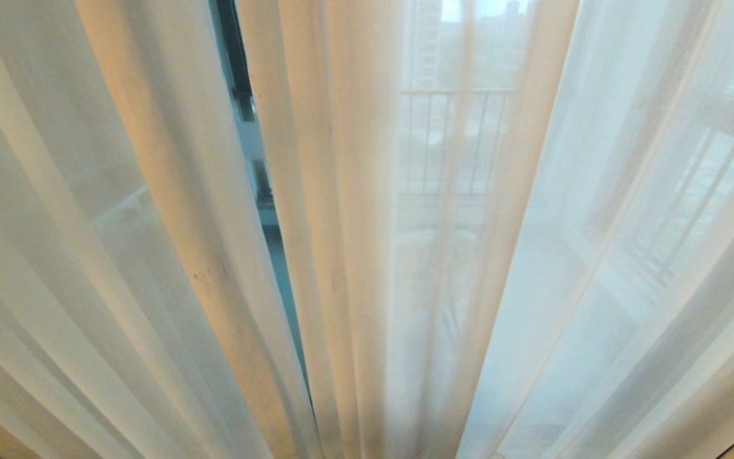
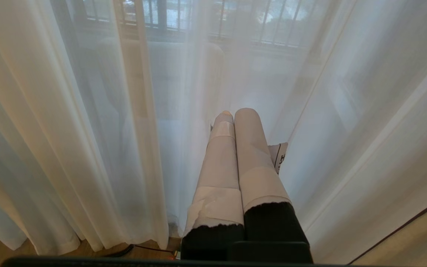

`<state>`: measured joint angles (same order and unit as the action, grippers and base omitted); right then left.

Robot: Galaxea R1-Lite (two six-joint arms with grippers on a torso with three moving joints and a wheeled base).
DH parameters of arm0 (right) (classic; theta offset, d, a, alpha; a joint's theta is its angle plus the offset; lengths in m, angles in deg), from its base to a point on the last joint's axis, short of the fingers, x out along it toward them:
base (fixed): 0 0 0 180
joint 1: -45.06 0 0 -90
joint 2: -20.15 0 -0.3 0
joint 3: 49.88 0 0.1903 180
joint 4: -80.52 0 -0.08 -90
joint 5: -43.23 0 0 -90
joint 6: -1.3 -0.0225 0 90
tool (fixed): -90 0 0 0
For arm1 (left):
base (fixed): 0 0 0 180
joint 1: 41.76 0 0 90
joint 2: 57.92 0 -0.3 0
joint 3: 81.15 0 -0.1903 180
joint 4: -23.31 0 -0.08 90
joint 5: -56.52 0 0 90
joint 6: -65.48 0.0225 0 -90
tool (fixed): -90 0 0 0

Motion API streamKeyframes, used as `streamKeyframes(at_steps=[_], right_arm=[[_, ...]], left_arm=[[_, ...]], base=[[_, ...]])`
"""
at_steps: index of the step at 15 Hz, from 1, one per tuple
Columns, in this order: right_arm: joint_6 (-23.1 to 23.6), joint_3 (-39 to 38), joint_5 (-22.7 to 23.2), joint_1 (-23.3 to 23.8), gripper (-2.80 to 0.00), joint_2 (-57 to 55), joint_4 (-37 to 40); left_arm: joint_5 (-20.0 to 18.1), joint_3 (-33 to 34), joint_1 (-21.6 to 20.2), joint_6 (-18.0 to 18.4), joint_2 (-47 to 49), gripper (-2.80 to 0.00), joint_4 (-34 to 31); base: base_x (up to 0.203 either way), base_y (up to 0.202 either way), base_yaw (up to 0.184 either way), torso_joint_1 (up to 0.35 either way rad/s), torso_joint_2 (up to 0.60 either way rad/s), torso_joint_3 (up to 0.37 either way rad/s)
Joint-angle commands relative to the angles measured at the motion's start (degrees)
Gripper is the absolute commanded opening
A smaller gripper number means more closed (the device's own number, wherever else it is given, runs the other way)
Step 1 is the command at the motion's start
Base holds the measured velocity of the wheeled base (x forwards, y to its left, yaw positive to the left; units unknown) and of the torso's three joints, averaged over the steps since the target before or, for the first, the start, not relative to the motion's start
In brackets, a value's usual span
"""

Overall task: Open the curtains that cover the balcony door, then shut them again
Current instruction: Close the outer curtains on both sides

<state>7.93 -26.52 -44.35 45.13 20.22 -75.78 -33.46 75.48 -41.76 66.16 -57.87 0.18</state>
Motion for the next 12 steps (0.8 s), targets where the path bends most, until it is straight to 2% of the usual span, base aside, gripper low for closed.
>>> streamKeyframes(at_steps=[1,12], right_arm=[[0.05,0.00,0.05,0.01,-2.80,-0.07,0.02],[0.05,0.00,0.05,0.01,-2.80,-0.07,0.02]], left_arm=[[0.06,0.00,0.00,0.02,-0.05,-2.80,0.02],[0.06,0.00,0.00,0.11,-0.05,-2.80,0.02]], base=[[0.000,0.000,0.000,0.000,0.00,0.000],[0.000,0.000,0.000,0.000,0.00,0.000]])
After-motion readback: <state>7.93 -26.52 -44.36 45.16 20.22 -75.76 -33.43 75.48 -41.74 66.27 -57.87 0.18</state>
